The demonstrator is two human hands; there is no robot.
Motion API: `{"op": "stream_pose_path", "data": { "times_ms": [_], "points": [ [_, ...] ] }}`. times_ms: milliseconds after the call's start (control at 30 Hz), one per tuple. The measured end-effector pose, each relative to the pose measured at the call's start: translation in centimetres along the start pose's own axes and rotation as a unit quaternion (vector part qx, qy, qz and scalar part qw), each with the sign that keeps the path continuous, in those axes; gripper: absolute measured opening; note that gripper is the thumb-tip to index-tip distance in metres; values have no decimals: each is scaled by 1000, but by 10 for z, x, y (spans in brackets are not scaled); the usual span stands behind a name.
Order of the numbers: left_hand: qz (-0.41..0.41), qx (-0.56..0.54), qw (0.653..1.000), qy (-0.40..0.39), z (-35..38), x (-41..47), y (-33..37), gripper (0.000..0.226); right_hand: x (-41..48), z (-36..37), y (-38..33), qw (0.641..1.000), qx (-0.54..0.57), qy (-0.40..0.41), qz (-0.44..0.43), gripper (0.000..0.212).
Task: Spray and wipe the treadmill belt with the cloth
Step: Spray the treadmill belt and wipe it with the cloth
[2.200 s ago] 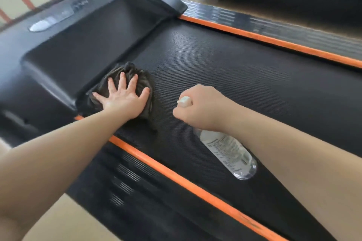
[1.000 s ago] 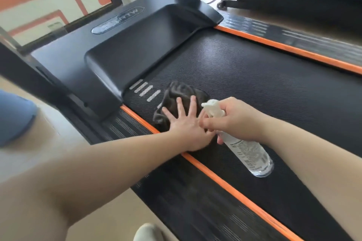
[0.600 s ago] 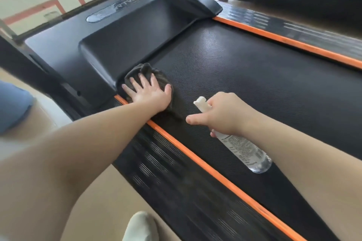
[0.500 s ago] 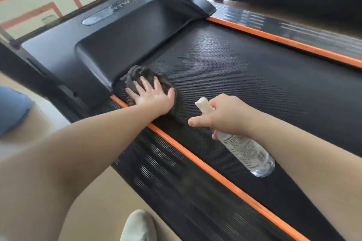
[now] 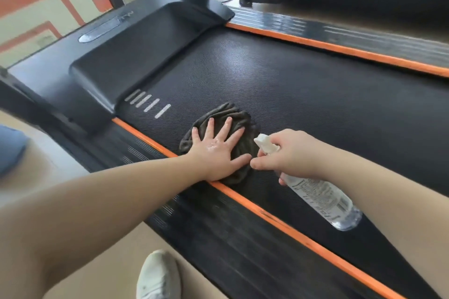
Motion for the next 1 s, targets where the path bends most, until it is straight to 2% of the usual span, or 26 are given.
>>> {"op": "stream_pose_path", "data": {
  "times_ms": [133, 233, 333, 467, 733, 867, 933, 1000],
  "points": [
    [-171, -32, 984, -34, 7, 13, -82, 88, 9, 12, -17, 1000, 11, -21, -12, 32],
    [-311, -56, 947, -60, 15, 15, -165, 93, 26, 21, -47, 999, 13, -24, -43, 33],
    [-371, -28, 927, -50, 12, 22, -210, 99, 42, 27, -72, 997, 11, -24, -69, 36],
    [-343, 15, 939, -28, 11, 40, -223, 97, 68, 36, -94, 996, 0, -28, -86, 40],
    [-334, -9, 942, -38, 18, 44, -224, 93, 82, 44, -106, 995, -3, -32, -96, 41],
    [-254, -6, 967, -5, 11, 41, -161, 94, 69, 34, -94, 997, 4, -33, -76, 29],
    [-173, -23, 985, -1, 12, 30, -99, 95, 57, 27, -83, 997, -2, -28, -69, 27],
    [-57, -29, 998, 3, 11, 13, -33, 97, 47, 19, -70, 998, -1, -16, -58, 34]
  ]
}}
Point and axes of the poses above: each hand's wrist, its own x-axis towards the middle knuckle, its own z-axis out of the palm, y = z × x, the point moved 7 cm from there along x, towards the middle knuckle, and after that the axes turned 12 degrees about x, right-handed, at the moved point
